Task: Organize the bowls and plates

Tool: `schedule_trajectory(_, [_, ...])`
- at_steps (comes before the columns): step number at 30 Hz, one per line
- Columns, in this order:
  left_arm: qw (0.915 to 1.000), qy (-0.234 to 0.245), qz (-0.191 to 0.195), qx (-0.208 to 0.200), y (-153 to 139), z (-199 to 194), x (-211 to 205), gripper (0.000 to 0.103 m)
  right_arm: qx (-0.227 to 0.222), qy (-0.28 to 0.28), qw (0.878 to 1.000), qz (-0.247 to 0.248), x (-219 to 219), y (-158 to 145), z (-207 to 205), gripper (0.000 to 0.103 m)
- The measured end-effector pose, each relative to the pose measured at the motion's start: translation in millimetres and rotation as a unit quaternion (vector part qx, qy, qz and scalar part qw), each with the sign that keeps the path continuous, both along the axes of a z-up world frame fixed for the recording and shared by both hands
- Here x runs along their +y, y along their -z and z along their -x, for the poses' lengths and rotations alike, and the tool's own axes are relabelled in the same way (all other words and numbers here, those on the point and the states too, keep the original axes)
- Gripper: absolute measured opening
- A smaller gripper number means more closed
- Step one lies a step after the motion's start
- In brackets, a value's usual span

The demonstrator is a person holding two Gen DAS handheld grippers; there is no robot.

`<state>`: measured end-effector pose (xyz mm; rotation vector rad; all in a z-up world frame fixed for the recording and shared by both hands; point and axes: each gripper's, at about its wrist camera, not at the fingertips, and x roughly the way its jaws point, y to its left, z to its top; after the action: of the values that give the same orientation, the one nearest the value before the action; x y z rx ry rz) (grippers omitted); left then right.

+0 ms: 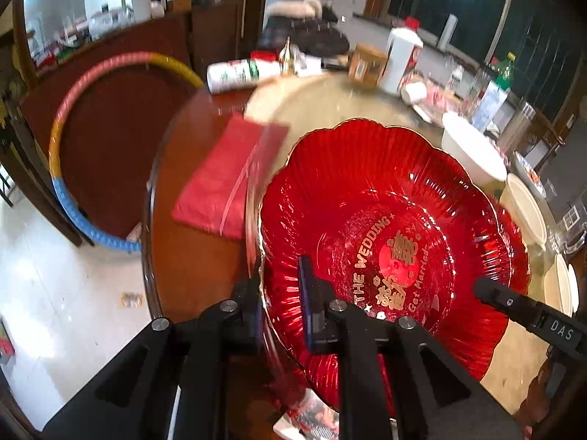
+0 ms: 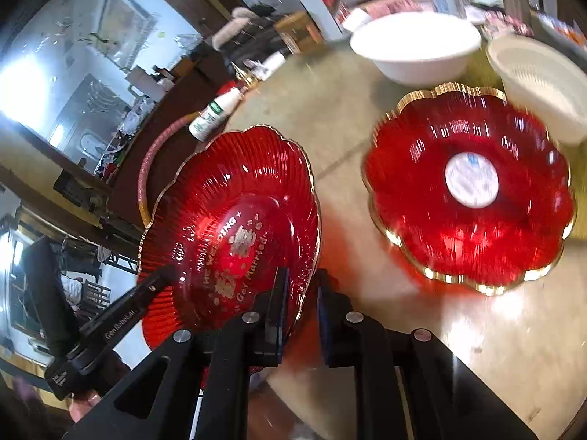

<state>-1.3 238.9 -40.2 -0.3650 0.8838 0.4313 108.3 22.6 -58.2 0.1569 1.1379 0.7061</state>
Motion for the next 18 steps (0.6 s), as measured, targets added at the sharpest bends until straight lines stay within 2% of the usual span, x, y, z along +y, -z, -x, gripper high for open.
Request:
schedule_trajectory(3, [0.9999,-0.010,0.004,-0.002,-1,-6,7,0.013,-0.005,-0.006,1.000,0.003,7,-2,-5,0.013])
schedule_trajectory(12, [0.9987,-0.016,0.040,0.026,26,-8,13,0.015,0.011,-0.008,1.000,0.013,10,14,-12,0.013])
schedule_trajectory(18, [0.9988,-0.010,0.033,0.034,26,-8,9,0.015,0.029,-0.017,0.999,0.011,8,20,-12,0.018])
